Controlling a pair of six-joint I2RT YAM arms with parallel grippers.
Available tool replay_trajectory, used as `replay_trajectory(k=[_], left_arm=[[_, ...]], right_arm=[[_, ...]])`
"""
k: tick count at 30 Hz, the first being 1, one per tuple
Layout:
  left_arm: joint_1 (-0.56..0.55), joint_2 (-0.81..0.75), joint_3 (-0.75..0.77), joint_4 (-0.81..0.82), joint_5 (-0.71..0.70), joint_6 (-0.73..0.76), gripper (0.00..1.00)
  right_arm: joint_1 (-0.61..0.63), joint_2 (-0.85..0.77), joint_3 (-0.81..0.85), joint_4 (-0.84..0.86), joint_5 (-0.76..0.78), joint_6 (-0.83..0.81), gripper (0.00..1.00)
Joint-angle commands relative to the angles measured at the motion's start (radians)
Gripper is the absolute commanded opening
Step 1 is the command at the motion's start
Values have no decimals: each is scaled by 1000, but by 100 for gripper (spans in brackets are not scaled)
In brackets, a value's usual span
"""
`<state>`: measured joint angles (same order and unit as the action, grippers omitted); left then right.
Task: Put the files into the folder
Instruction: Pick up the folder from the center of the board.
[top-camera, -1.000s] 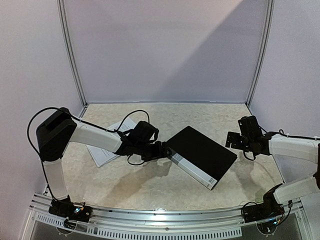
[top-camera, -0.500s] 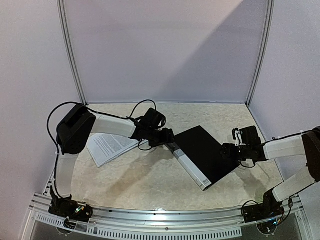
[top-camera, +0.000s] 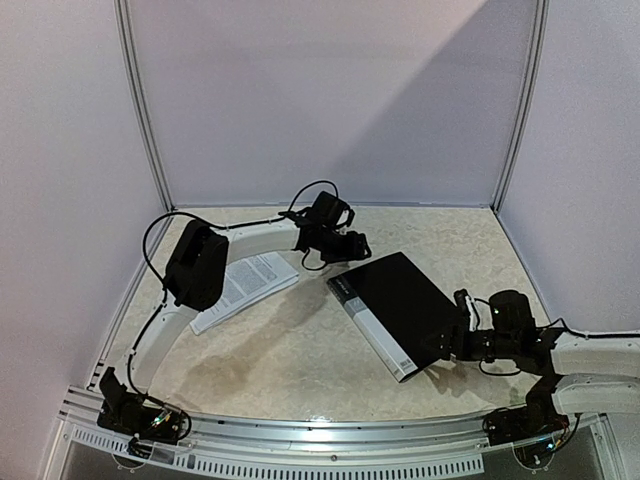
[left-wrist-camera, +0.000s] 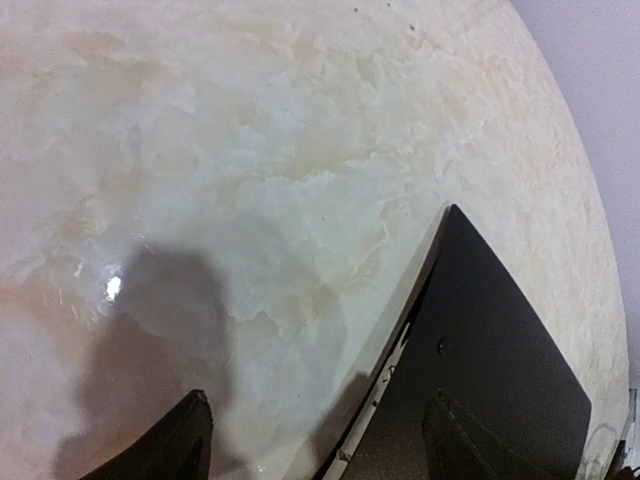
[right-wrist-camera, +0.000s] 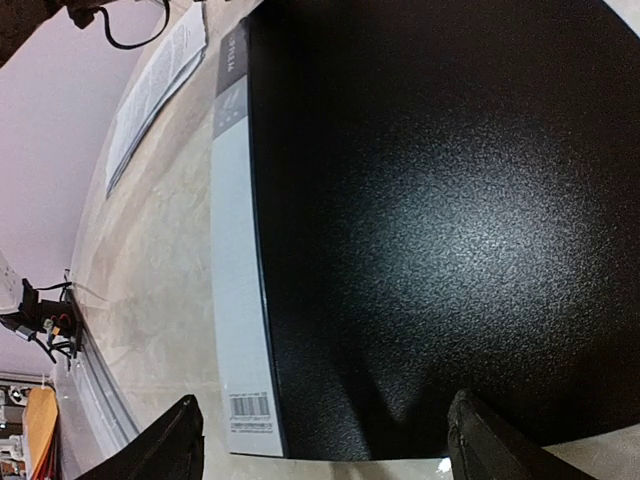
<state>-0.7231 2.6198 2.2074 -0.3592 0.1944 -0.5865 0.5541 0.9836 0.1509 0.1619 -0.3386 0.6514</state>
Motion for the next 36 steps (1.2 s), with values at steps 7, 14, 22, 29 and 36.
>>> replay_trajectory(k=[7,14,22,29,36], left_arm=[[-156,-289,-125,-154,-469,346,75],[-219,-276,-115,-282,-606,479,82],[-111,-154,21,-257,-341,438,90],[-36,-76,69,-253,-204,398,88],[-4,-66,21,-236,-101,367,87]], right_arm=[[19,-223,157,-348,296,-22,91],[-33,-179,178,-372,365,63,95],[-7,-184,13,-108,81,293,89],[49,-305,-162,74,76,520,89],[165,-248,-273,277,94,668,89]])
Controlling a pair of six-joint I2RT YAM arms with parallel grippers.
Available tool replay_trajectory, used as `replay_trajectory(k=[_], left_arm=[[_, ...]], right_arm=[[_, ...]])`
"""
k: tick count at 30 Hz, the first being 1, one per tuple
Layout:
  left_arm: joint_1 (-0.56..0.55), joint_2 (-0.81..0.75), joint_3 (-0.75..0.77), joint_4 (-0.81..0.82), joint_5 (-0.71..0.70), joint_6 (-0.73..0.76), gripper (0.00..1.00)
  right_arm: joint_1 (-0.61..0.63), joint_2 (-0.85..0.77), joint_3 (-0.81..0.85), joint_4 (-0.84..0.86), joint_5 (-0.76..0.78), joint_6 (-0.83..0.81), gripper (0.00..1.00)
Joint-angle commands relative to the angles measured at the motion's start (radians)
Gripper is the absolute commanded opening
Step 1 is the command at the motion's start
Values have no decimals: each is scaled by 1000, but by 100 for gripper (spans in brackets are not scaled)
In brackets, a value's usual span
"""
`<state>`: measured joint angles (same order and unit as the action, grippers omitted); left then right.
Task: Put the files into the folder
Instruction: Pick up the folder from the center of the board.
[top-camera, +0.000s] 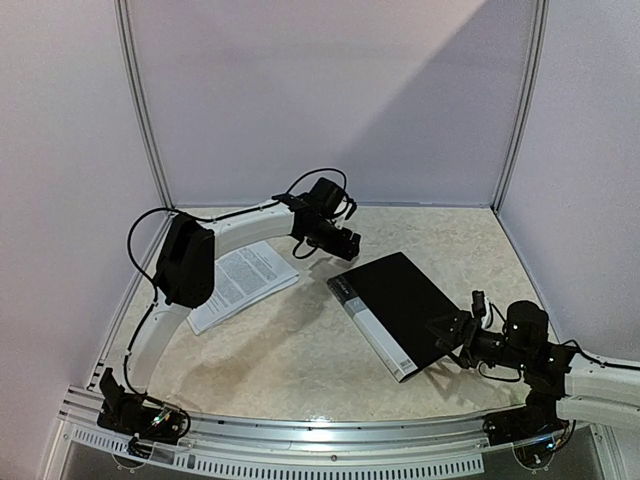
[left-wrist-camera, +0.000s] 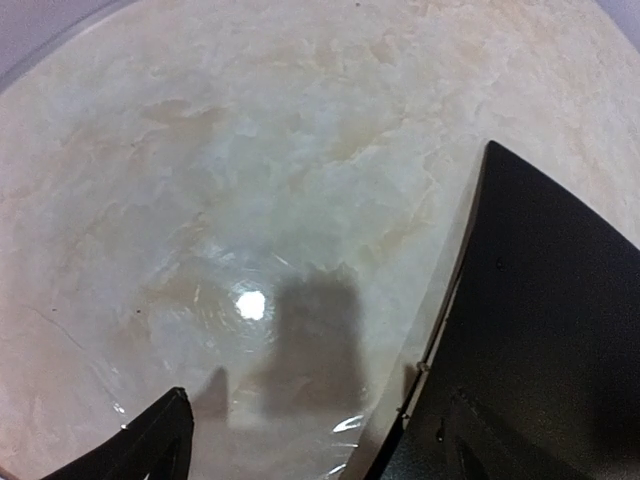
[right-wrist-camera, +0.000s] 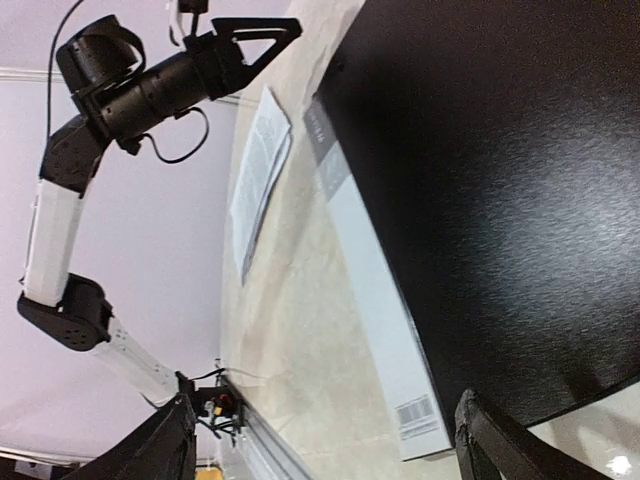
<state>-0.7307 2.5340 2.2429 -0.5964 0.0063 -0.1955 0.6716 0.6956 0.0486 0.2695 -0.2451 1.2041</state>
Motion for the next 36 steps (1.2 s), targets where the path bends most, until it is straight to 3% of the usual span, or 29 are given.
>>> replay_trajectory(k=[1,6,11,15,27,36], left_arm=[[4,21,-19,5,94,-27,86],[4,35,-35,4,124,-37,84],[4,31,-47,10,127,-37,82],[4,21,-52,11,118,-36,82],[4,19,-74,24,149,-49,81],[-5,24,-88,24,180,-50,79]], right_arm=[[56,52,-180,207,1,140,89],[134,107,-171,247,56,219,89],[245,115,-155,111,188,320,91],[284,125,-118,7,239,309,92],[303,313,-128,228,225,334,92],[307,223,-163,260,359,296,89]])
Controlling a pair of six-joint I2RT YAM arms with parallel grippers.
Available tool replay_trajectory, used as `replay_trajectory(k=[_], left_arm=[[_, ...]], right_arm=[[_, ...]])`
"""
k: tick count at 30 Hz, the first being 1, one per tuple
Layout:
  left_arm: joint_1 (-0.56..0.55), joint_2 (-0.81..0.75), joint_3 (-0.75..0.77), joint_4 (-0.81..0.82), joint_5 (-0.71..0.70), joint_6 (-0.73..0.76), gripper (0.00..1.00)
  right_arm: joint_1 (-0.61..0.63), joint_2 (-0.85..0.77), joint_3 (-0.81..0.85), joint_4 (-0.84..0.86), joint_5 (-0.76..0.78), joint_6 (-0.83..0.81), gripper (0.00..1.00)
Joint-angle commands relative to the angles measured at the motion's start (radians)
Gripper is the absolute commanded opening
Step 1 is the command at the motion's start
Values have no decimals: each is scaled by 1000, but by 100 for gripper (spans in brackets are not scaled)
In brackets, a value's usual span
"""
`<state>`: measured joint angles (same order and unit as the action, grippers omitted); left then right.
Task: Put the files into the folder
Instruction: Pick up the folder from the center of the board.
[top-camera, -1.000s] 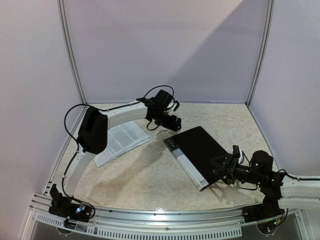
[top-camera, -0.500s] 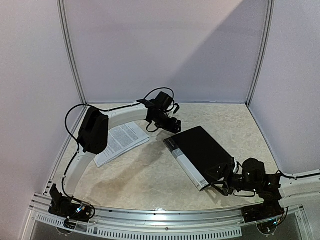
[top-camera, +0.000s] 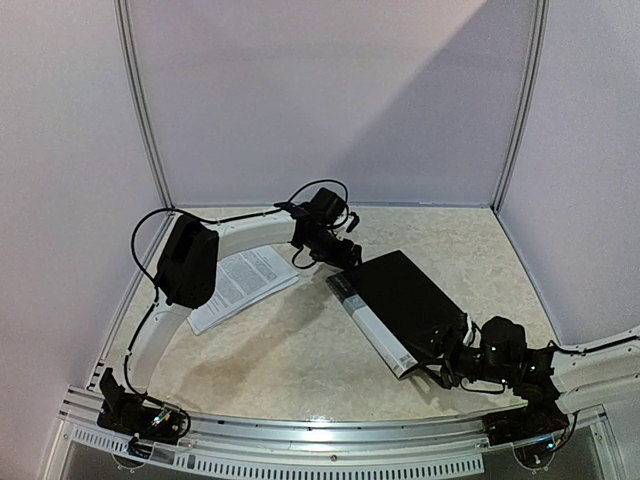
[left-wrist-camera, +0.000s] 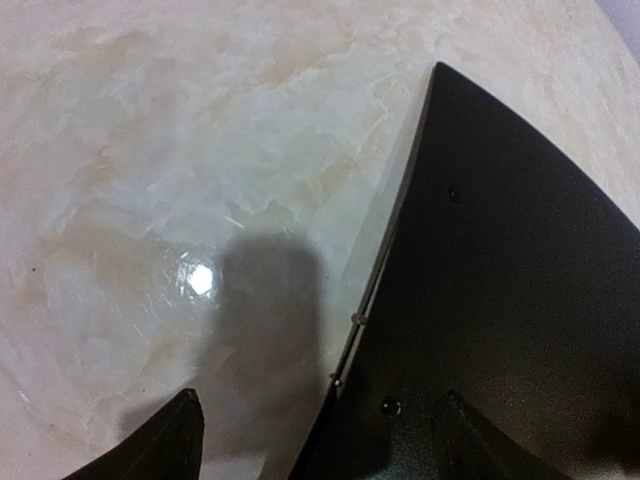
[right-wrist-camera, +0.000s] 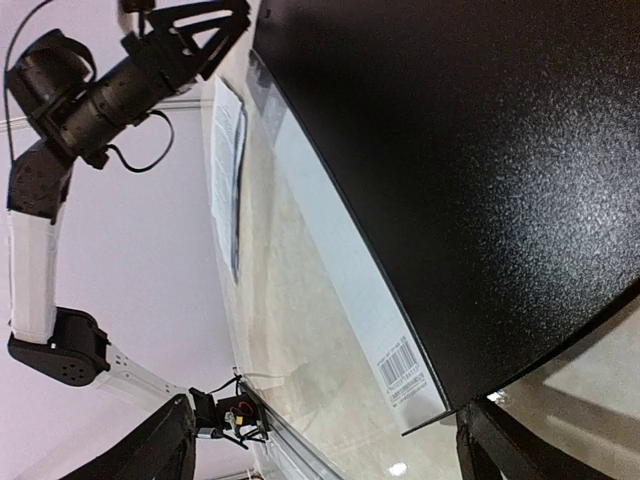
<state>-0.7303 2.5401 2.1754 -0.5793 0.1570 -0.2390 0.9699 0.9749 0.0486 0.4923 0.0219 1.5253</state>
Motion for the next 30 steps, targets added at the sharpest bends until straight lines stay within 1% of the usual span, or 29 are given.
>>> replay_trajectory(k=[1,5,10,12,14,17,22,30], left_arm=[[-6,19,-22,8,32,-5,79],[-12,24,-27,14,54,-6,78],[-14,25,-42,31,99,-20,77],[-14,17,-64,47,113,-27,77],[-14,10,-82,57,121,-32,76],[-14,5,-96,64,125,-33,76],[-14,-6,-106,65,124,-35,75],[-12,-25,-141,89,126,-46,75]], right_arm=[[9,-72,-163,22,105,-29,89],[9,-97,-168,13,139,-54,89],[9,-52,-184,78,166,-67,89],[9,-29,-180,101,187,-84,88],[10,-2,-166,107,208,-114,85],[9,34,-121,89,235,-200,75],[9,83,-73,103,246,-314,42],[26,114,-59,121,306,-439,8]])
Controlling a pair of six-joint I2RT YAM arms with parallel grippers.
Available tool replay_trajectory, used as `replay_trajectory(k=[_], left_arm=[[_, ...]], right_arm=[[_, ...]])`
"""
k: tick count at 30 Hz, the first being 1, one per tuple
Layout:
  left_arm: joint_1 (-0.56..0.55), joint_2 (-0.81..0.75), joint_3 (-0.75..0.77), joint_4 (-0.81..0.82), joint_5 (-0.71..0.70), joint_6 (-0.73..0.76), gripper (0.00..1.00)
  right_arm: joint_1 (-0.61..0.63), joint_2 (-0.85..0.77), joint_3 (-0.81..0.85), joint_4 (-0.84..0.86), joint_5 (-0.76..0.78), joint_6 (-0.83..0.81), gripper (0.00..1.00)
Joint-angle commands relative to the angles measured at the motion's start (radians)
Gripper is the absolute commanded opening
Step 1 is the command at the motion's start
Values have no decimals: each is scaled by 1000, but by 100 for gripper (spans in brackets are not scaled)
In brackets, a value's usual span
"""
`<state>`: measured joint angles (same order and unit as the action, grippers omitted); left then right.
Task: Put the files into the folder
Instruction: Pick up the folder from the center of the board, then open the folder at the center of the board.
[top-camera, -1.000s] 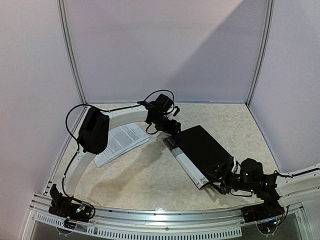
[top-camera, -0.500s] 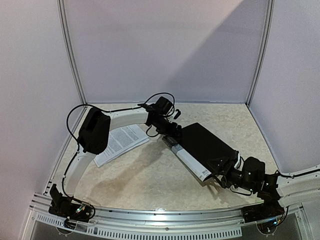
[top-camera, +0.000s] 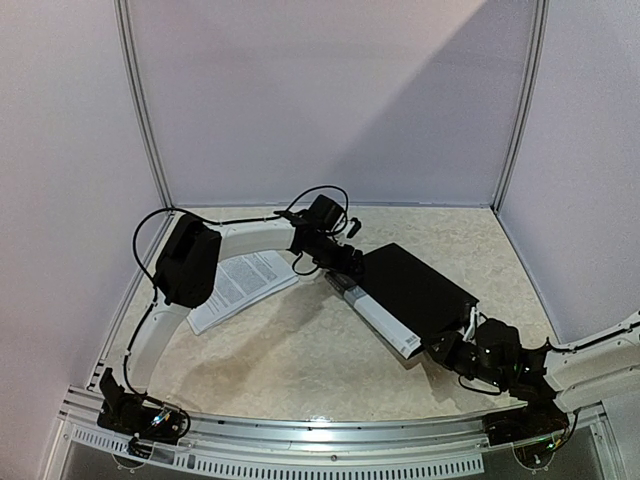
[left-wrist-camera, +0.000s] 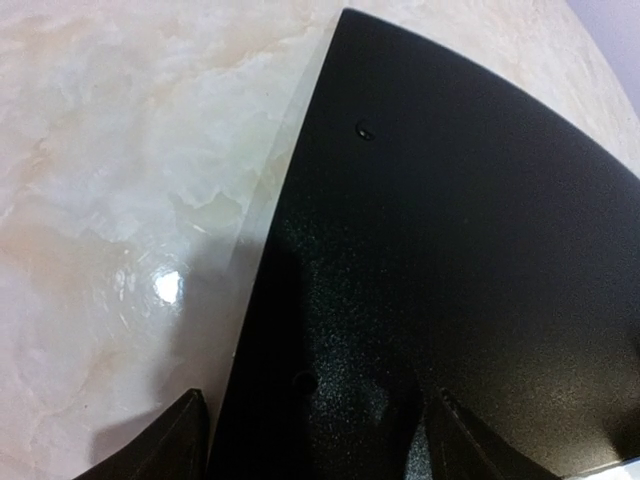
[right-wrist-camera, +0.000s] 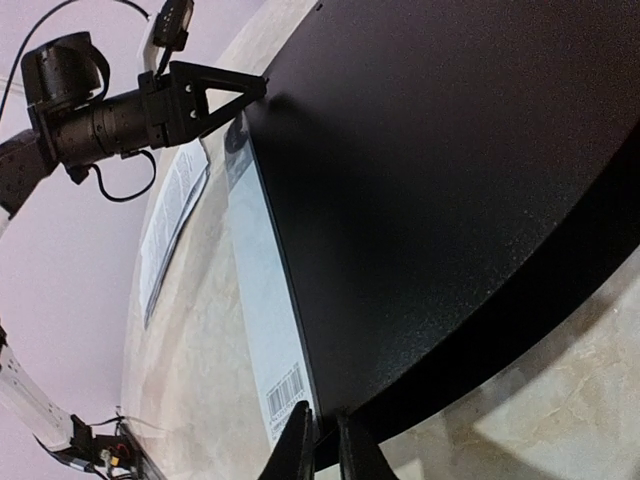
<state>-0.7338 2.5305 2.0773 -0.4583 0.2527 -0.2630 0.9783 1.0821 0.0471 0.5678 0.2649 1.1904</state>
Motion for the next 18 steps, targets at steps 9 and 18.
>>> replay_trajectory(k=[9,18], left_arm=[[2,-210,-92,-59,-179,-13,78],[17,-721,-495,117,-274,-247,85]], right_arm=[[205,33,176,-211,349,-586,0],[335,91,284,-310,561,-872,0]])
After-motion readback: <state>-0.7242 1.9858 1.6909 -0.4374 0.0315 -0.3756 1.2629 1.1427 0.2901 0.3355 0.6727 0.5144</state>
